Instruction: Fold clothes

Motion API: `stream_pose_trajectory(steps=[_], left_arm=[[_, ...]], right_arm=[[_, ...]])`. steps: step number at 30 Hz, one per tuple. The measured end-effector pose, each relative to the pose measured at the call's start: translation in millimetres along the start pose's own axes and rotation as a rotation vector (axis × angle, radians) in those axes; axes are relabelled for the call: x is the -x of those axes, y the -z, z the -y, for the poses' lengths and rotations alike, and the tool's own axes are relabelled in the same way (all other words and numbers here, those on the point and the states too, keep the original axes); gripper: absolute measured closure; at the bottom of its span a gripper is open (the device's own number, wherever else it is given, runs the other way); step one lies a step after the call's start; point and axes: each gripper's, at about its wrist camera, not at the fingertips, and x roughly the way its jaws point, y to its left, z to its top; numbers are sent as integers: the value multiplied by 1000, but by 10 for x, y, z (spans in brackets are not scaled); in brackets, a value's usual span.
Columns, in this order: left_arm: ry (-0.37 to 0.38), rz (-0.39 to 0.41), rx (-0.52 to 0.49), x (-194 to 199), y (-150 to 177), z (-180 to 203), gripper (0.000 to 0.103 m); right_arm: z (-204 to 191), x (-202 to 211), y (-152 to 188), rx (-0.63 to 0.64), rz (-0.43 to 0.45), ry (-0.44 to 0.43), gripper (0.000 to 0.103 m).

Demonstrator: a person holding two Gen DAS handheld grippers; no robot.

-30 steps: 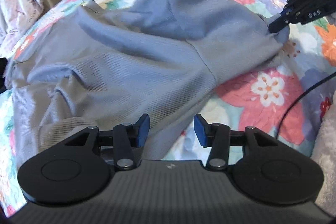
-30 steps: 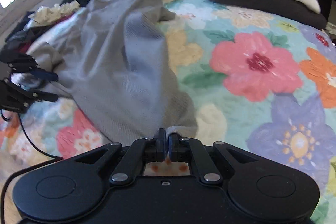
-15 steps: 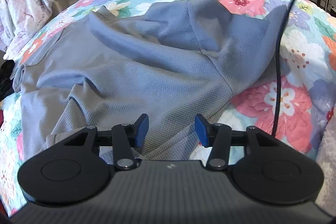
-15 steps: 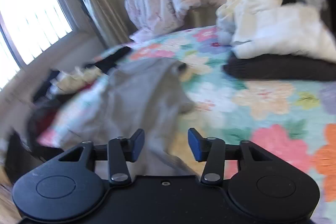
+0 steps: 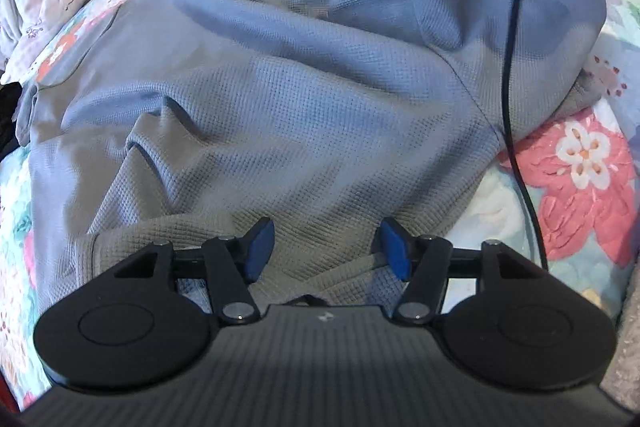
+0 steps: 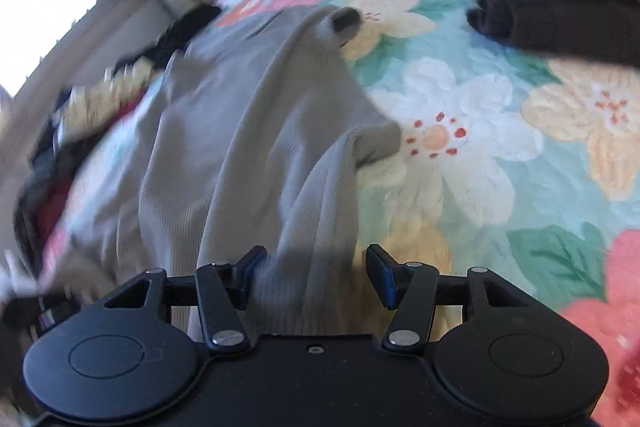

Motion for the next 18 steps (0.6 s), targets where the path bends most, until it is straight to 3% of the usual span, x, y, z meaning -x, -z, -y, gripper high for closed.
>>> stream_pose_trajectory(steps=[1,3,6,8,11,15,18], left_arm=[[0,4,3,5,-7,-9,45],[-9,6,13,21,-40,-35,45],[-16,-45,19,33,-85,-57,45],[-24,-34,10,83,-83,-66,45],[-34,-11,11,123,-98,-88,45],[-38,-15,32,116,-88,-86,45],[-55,-11,9,159,-71,-41,45]], right_arm=[[35,-2,-26,-5,17,-33,94],[32,92,-71,22,76,-30,94],[-106,436,-126,150,198,76,95],[-161,735,-144,221,282,169,96],[-116,872,-86,314,325,274,96],[247,503,-46,286,241,361,93],[499,275,14,194,158,398,83]])
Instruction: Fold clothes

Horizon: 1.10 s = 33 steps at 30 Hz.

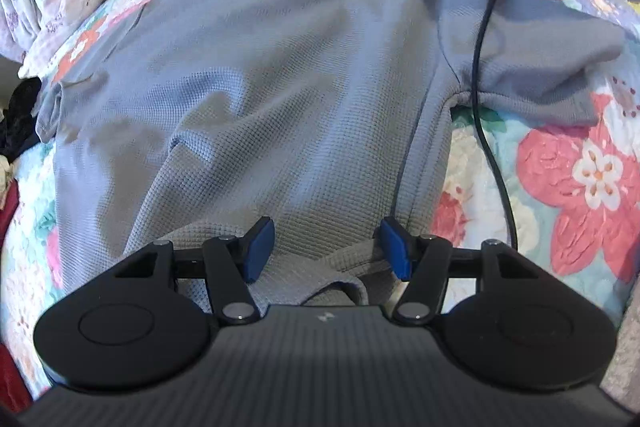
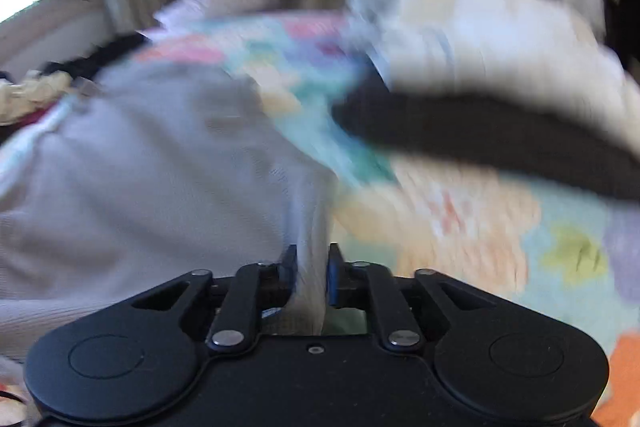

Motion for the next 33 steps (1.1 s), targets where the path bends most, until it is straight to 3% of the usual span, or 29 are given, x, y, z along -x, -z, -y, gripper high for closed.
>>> stream_pose_trajectory(steps=[2,4,9,13,17,19,22,26,27,29,30,31,33], left_arm=[[-7,8,-2,41,3,12,45],[-9,23,3,85,8,20,45],[-4,106,2,233,17,96,45],[108,171,41,356,-123,202,48],[274,184,96,353,-337,446,57],[358,140,139,251,-442,585,60],[488,-8,315,0,-534,715,60],[533,13,424,-81,-552,793,55],[523,28,443,-109,-578,797,55],[486,46,470,-191,-645,814,51],[473,28,470,-265,-680,833,53],[467,-20,462,-358,-695,860,55],[453,-118,434,-509,-686,931,103]], right_arm=[[35,88,79,-14,-27,-20,76],[68,247,177,-25,-63,-56,60],[175,793,522,-88,-144,-221,53],[156,1188,859,-136,-221,-339,51],[47,1434,1163,-121,-226,-356,45],[28,1448,1292,-131,-222,-354,45],[75,1382,1457,-206,-187,-357,45],[89,1283,1644,-272,-96,-384,45],[97,1268,1678,-286,-69,-392,48],[121,1237,1722,-318,-22,-420,73],[126,1223,1721,-325,-14,-437,91],[131,1210,1720,-331,-6,-454,93],[121,1231,1665,-314,4,-497,95]])
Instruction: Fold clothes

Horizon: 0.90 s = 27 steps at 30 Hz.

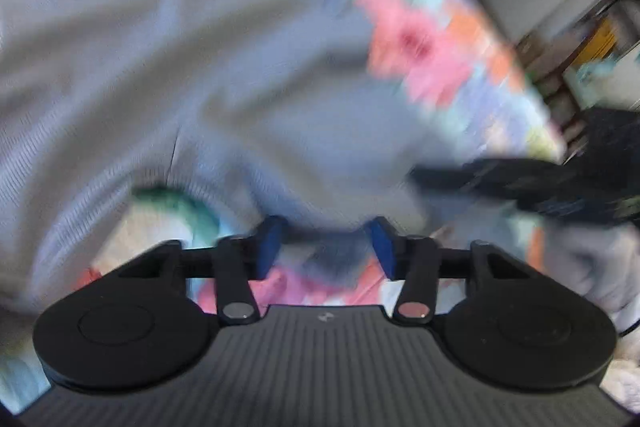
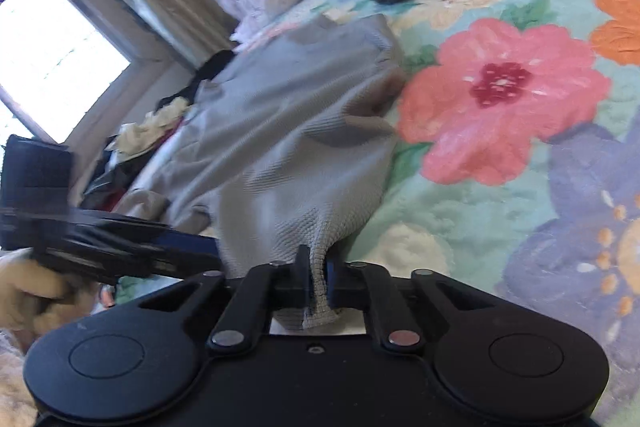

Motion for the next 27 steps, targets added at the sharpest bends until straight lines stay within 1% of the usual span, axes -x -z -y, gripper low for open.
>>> stream_pose_trajectory(steps=[1,3,7,8,9,10,12,14,16,17,18,19,22,24,25,26,27], left_arm=[[-10,-2,-28,-9,46,29,103],[-14,19,-75,90,117,102,103],[-2,83,-105,462,235,229,103],[17,95,-93,536,276,237,103],[46,101,-74,599,320,234,103],[64,102,-48,615,349,220,103],[67,98,-7,554,397,200,102],[46,105,11,437,391,176,99],[41,142,64,336,342,75,91],[42,162,93,287,318,19,79],[45,184,120,256,283,-37,66],[55,202,142,227,252,-82,61],[79,238,158,87,219,-123,55],[84,246,160,-5,201,-87,40],[86,256,147,-27,183,-44,36],[94,260,126,-28,170,7,28],[113,258,107,-18,165,49,27]], right_arm=[[-38,23,-38,15,1,-21,95],[-136,112,-135,41,20,-57,95],[-295,416,-334,35,75,-135,96],[-324,505,-370,31,87,-142,96],[-346,578,-384,39,92,-126,96],[-365,617,-375,57,80,-78,96],[-341,573,-292,86,22,44,96],[-289,486,-180,105,-32,151,96],[-216,360,-44,115,-62,223,96],[-190,310,9,117,-65,248,96],[-178,277,45,112,-53,260,96],[-173,254,67,108,-39,265,96],[-171,249,19,73,12,225,96],[-139,244,-67,38,41,170,96],[-121,246,-111,20,53,146,96],[-104,244,-156,4,63,129,96],[-89,235,-201,-9,76,121,96]])
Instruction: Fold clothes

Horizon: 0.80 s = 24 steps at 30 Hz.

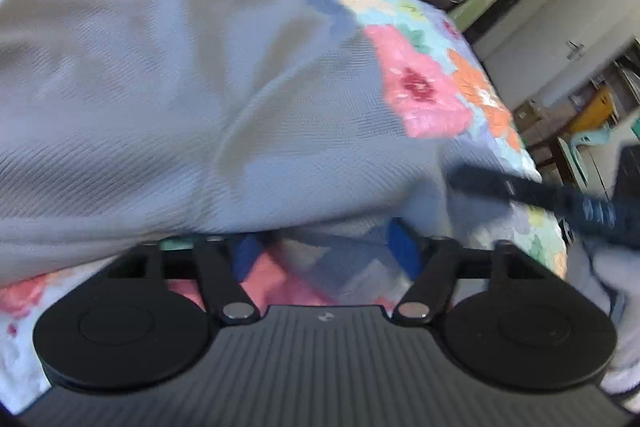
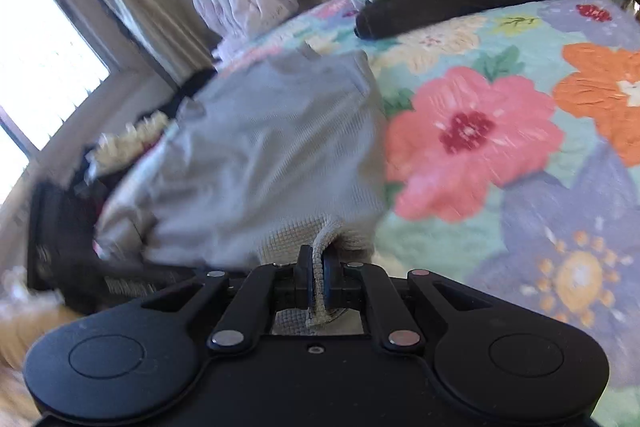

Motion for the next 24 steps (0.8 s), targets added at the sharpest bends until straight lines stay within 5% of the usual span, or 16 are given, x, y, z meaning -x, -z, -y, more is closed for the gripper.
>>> stream_pose_trajectory(steps=[4,10,13,16,20,24], left_arm=[[4,-12,-37,-18,-20,95,27],[-146,-59,-304,-49,73,359,25],[-130,-65,-255,-118,58,291,25],[-145,-53,-174,-211,-3,215,34],[-115,-49,-297,-123,-25,290,89],[-121,-38,-245,-46,-116,218,95]], right_arm=[[18,-67,-190,-22,27,-12,96],[-20,-158,-326,-26,8,-22,96],[-61,-181,-331,-4,-4,-10,95],[-76,-197,-321,-15,-9,-30,93],[-82,-285,-288,-22,-25,-24,92],[-206,-218,-269,28,20,-18,95]])
